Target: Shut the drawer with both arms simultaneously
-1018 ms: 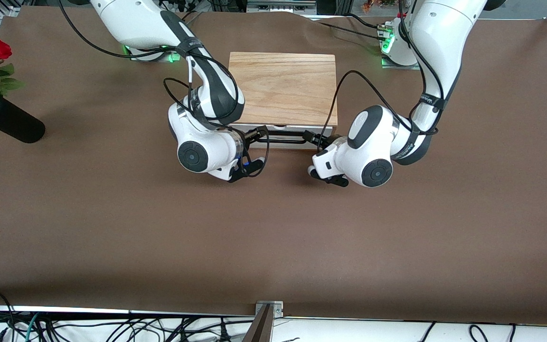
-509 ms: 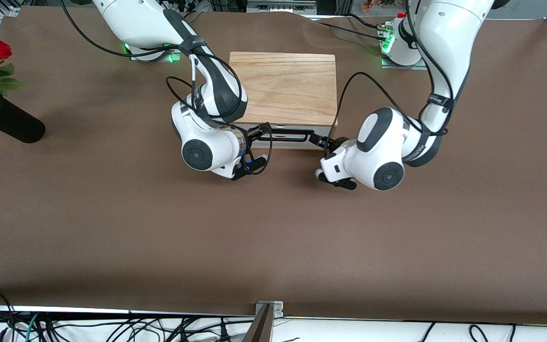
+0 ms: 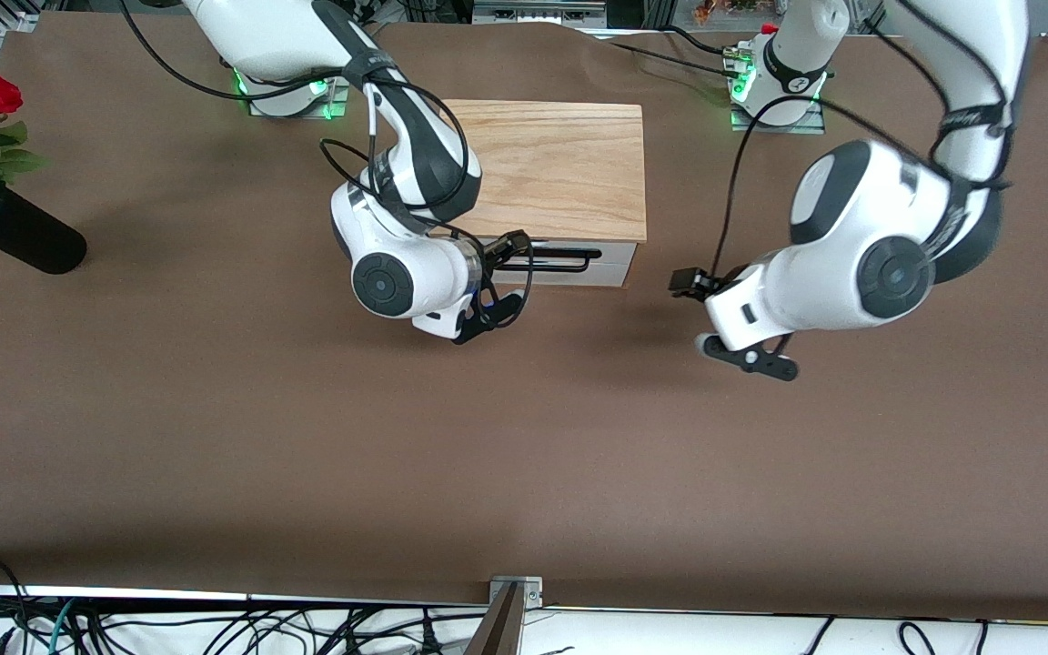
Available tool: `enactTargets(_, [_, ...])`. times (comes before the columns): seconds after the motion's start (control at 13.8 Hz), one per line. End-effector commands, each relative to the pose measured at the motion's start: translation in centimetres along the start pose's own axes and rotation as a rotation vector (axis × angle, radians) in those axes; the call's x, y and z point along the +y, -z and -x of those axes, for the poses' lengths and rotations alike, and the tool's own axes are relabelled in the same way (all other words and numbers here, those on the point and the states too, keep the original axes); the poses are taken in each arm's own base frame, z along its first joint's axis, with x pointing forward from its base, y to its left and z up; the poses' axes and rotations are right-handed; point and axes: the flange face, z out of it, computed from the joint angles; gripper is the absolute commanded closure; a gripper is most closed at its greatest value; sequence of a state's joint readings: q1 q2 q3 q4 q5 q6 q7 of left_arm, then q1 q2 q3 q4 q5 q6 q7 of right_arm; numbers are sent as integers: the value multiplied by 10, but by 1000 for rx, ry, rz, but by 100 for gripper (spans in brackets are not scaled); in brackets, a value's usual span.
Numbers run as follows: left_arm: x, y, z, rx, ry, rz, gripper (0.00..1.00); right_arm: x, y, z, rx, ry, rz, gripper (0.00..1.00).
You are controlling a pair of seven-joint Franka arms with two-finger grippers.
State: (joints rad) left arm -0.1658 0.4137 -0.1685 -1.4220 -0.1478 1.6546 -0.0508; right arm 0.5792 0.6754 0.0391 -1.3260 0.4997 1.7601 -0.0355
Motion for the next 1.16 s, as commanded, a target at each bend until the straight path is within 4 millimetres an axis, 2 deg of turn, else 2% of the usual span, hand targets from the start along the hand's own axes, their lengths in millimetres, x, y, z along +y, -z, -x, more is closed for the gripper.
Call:
enactTargets(0.0, [-24,53,14,81,12,-68,0,-6,35,-7,80,24,1,0])
enactTargets(0.22, [-45,103,40,163,45,-160,0,25,87,-14,186,-10,33,0])
enactTargets(0.36, [-57,124,54,198,74,-195,0,52,111,-14,228,-54,67,0])
enactTargets(0.51, [-71,136,80,211,108,-209,0,82,133,-11,260,-86,106,0])
enactTargets(0.65, [-91,140,96,209,148,-212,0,118,156,-4,281,-68,158,0])
enactTargets(0.8, [-93,139,105,231,153,-215,0,140,197,13,320,41,215,0])
enactTargets(0.87, [-103,140,113,248,172,-217,0,149,202,16,315,67,227,0])
enactTargets(0.95, [-109,136,118,252,182,-215,0,148,203,17,317,61,228,0])
enactTargets(1.09, [-109,135,126,246,186,-218,0,161,212,22,324,21,241,0])
